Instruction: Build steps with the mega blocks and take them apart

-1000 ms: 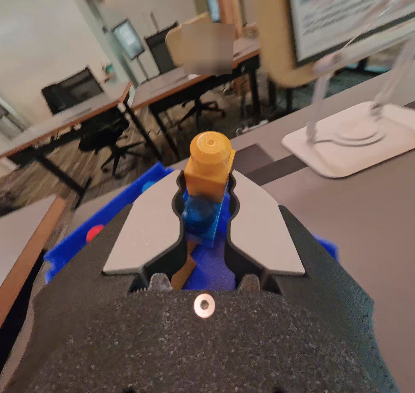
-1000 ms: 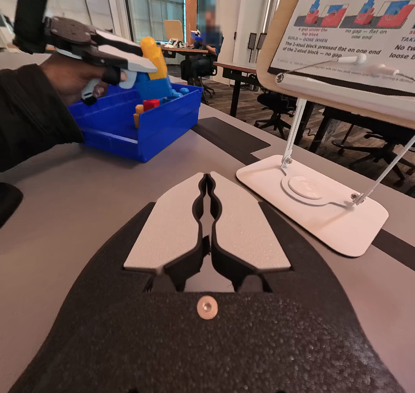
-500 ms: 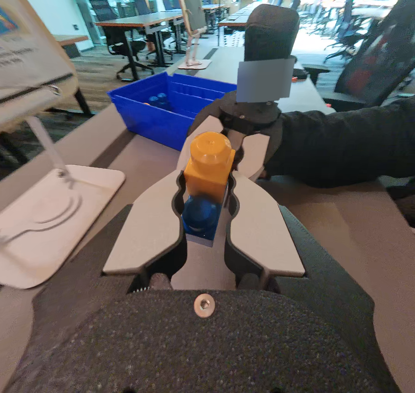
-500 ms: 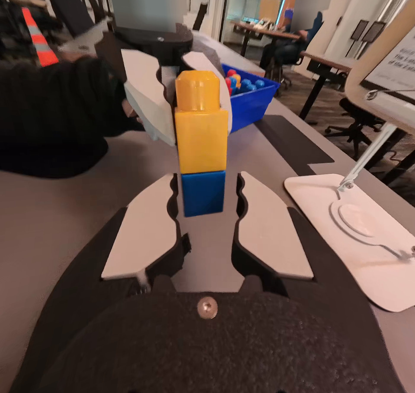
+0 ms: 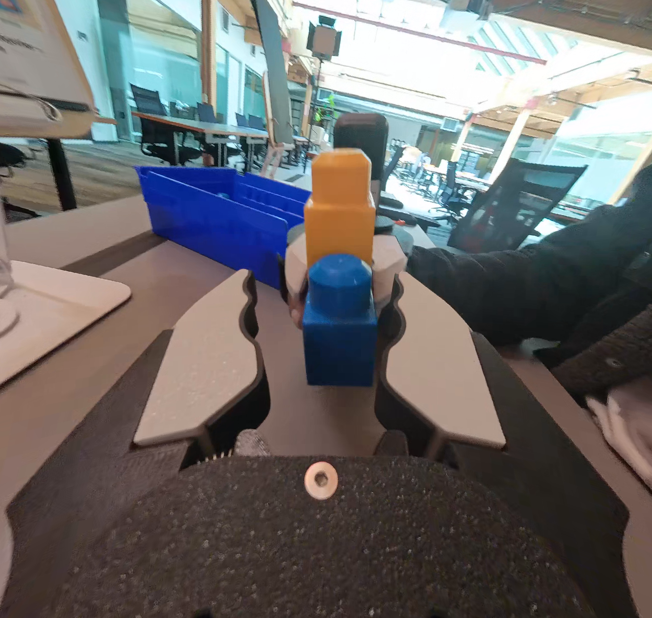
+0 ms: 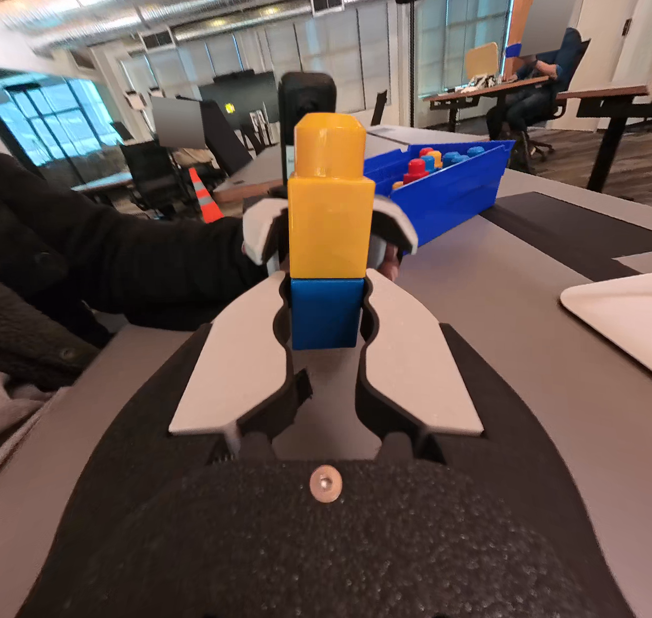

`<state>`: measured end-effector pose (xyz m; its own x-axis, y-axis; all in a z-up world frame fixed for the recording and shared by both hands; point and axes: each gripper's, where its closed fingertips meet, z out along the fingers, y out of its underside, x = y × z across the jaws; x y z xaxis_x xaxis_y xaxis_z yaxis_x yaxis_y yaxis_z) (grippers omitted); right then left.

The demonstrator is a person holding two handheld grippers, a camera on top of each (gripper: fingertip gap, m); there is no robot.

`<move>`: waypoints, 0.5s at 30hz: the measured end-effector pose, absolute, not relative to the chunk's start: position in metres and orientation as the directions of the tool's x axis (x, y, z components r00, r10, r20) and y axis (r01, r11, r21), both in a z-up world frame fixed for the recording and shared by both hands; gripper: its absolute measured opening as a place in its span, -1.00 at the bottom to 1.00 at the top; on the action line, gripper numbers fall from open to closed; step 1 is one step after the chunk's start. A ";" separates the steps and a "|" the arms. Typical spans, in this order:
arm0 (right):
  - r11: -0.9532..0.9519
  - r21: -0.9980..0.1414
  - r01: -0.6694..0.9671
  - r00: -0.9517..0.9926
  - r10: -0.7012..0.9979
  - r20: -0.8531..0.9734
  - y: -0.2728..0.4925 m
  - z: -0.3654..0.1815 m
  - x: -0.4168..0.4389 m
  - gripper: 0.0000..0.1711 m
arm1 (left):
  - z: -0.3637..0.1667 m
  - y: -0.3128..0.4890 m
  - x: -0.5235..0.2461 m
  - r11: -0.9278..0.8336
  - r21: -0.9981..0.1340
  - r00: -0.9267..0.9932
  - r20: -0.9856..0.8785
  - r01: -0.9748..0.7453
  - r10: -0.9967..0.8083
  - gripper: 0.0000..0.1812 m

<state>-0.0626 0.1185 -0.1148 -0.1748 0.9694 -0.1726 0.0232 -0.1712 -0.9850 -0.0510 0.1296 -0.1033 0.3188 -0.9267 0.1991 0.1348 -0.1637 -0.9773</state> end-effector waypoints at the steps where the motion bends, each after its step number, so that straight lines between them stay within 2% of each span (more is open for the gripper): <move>1: -0.176 -0.984 0.016 -0.175 0.969 -0.176 0.119 -0.114 -0.062 -0.57 | -0.106 0.126 -0.048 -0.173 -0.977 0.299 0.203 0.125 -0.932 -0.20; 10: -0.223 -0.974 -0.039 -0.162 0.963 -0.214 0.122 -0.108 -0.055 -0.57 | -0.118 0.119 -0.048 -0.182 -0.981 0.286 0.196 0.072 -0.938 -0.50; 15: -0.235 -0.971 -0.052 -0.161 0.961 -0.224 0.122 -0.105 -0.053 -0.58 | -0.120 0.119 -0.048 -0.168 -0.985 0.309 0.172 0.041 -0.935 -0.58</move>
<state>-0.0528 0.1218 -0.1051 -0.1612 0.9612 -0.2239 -0.0521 -0.2349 -0.9706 -0.0480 0.1188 -0.1196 0.3090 -0.9354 0.1722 0.0405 -0.1679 -0.9850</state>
